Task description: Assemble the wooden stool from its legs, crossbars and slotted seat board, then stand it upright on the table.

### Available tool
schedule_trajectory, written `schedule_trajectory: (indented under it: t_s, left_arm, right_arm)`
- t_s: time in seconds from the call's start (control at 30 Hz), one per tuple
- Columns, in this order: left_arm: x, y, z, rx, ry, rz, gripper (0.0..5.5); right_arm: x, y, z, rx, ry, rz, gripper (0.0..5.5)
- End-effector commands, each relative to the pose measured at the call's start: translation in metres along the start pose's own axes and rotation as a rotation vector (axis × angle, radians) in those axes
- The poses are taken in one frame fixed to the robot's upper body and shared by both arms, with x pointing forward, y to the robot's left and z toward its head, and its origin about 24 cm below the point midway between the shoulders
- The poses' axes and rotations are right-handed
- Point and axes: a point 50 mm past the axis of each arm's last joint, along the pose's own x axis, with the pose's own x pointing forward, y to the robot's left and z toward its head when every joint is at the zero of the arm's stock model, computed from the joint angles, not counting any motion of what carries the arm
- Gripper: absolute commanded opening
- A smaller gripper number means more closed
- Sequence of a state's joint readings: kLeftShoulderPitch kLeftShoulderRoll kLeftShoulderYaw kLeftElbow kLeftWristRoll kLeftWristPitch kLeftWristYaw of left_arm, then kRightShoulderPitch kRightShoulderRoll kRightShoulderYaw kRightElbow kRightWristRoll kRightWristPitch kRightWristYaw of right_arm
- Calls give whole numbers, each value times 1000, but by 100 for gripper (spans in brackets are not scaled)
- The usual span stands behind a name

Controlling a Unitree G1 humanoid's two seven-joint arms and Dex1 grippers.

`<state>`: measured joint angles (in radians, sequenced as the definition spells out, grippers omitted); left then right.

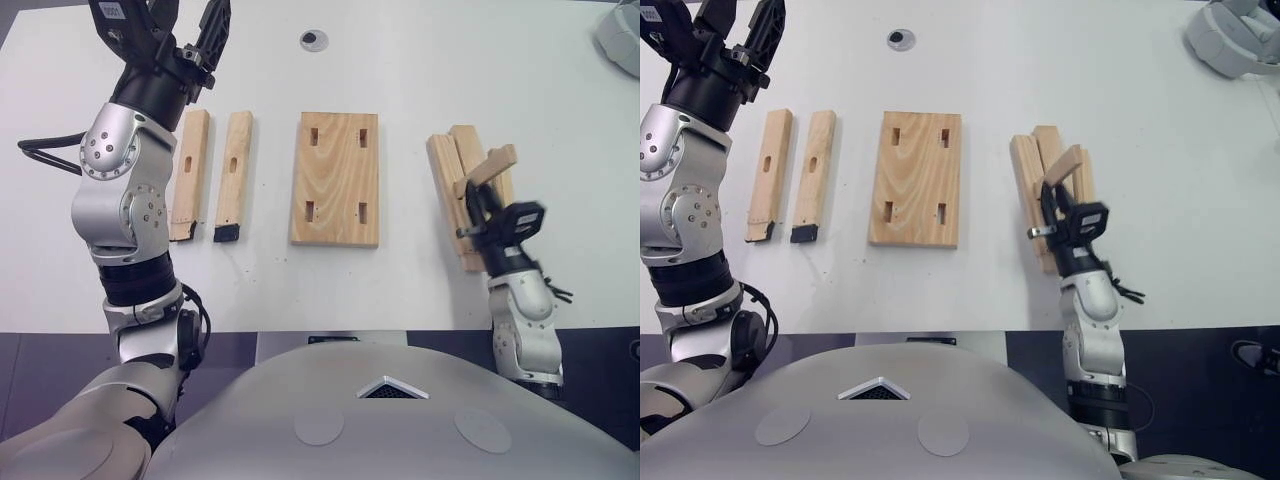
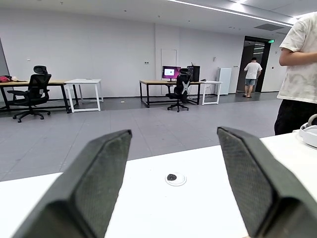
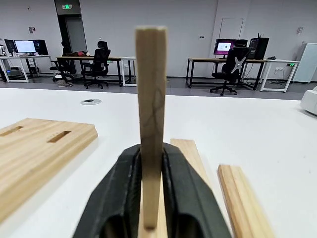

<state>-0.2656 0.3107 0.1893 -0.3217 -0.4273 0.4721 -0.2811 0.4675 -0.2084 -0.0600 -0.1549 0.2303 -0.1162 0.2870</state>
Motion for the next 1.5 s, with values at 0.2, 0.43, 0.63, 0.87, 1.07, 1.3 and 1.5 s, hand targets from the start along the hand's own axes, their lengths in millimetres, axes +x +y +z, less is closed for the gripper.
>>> schedule_trajectory:
  t_s: [0.2, 0.43, 0.63, 0.87, 1.07, 1.3, 1.5]
  left_arm:
    - [3, -2, 5, 11, -22, -6, 319]
    - [-11, -3, 2, 17, -24, 47, 319]
    - [-23, -8, -5, 3, -12, 96, 319]
    - [-24, -9, -6, -1, -9, 108, 319]
    - [-25, -9, -6, -1, -5, 112, 319]
    - [-26, -9, -5, 6, -8, 121, 319]
    - [-23, -9, -5, 6, -7, 104, 319]
  right_arm:
    - [2, -2, 7, -7, -10, 19, 249]
    - [-21, -11, 38, -106, 171, 165, 348]
    - [-15, -10, 60, -69, 312, 221, 348]
    - [-16, -2, 51, -53, 498, 163, 348]
    - [-17, -4, 44, -67, 592, 106, 348]
    - [-11, -4, 44, -81, 643, 74, 283]
    - [-9, -1, 47, -142, 627, 62, 210]
